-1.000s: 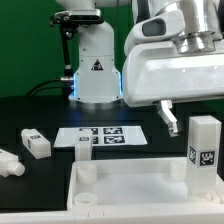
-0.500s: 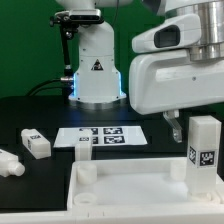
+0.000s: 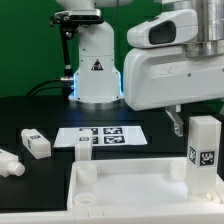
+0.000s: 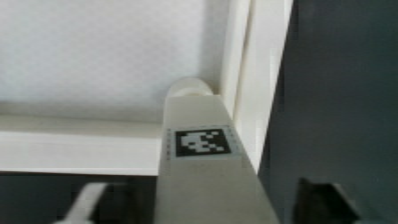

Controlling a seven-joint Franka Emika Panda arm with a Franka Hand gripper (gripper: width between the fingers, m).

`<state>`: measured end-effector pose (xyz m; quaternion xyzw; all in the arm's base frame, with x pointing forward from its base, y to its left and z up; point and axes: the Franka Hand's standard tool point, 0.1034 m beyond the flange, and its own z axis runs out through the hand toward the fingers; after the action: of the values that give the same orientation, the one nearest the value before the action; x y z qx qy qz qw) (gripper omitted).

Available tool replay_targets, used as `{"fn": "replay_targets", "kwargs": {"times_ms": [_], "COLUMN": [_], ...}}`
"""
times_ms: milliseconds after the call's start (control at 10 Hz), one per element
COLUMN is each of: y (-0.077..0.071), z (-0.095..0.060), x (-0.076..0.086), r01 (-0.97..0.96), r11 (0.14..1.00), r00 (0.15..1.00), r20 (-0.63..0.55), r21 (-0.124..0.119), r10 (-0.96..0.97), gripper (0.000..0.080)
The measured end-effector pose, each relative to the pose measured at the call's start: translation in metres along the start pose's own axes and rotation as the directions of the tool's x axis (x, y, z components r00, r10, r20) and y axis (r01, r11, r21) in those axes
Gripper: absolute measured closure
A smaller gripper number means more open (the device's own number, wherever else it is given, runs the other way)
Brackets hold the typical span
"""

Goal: Assemble desk

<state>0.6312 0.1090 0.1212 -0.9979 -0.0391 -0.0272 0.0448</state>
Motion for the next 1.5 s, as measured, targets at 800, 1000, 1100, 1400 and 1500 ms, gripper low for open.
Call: {"fn": "replay_targets", "kwargs": {"times_ms": [800, 1000, 1100, 1400, 1500], "y": [0.0, -0.001, -0.001, -0.023, -0.019], "z": [0.001, 0.001, 0.001, 0.006, 0.005], "x": [0.002, 0.002, 0.002, 0.005, 0.006], "r01": [-0.826, -0.864, -0.899, -0.988, -0.985], "r11": [0.561, 0.501, 0.434, -0.119, -0.147], "r00": [0.561, 0.501, 0.434, -0.114, -0.141], "r20": [-0.014, -0.006, -0.001, 0.06, 0.072], "r21": [0.058, 0.057, 0.059, 0.094, 0.095], "r10": [0.828, 0.865, 0.901, 0.992, 0.987], "gripper": [0.0514, 0.0514, 0.0514, 0.0514, 0.0514]}}
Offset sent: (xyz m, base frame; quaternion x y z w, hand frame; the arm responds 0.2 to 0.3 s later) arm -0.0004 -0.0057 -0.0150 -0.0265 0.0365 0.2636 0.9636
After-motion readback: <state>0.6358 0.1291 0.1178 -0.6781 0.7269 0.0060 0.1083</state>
